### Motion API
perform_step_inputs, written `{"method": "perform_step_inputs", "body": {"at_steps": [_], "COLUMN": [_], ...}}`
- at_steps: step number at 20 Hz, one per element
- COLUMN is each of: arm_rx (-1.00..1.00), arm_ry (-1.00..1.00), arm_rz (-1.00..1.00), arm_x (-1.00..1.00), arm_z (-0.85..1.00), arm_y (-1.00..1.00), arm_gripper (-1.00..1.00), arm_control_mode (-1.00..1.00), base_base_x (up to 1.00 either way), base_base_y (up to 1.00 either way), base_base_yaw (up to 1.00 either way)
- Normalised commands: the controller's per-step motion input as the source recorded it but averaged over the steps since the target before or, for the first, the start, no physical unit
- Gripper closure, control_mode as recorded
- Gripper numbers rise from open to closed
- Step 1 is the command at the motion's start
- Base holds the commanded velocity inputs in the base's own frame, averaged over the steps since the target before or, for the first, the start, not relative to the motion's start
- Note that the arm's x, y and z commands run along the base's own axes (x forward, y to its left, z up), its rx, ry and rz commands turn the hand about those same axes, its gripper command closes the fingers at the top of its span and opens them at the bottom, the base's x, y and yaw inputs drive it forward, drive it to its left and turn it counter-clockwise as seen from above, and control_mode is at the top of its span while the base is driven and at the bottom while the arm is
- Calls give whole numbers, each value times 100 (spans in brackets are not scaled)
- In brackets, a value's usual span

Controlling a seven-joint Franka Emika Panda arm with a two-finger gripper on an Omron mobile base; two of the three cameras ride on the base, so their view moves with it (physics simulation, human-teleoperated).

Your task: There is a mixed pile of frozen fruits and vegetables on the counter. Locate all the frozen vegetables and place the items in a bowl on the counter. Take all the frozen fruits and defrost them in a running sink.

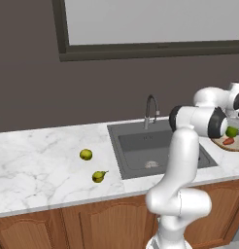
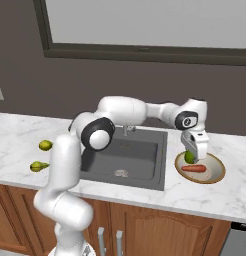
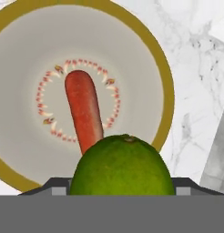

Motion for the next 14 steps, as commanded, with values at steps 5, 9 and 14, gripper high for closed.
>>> {"method": "perform_step_inputs", "body": {"at_steps": [5,9,14], "arm_rx": [5,0,1], "arm_ry": [0,0,0], "arm_rz": [0,0,0], "arm_x": [1,0,0], "arm_z": [-24,-33,-17], "arm_y": [0,0,0], "arm_gripper": [100,100,100], "arm_control_mode": [-100,-100,-100], "base_base_x": [0,0,0], "base_base_y": [0,0,0], "base_base_yaw": [0,0,0]}}
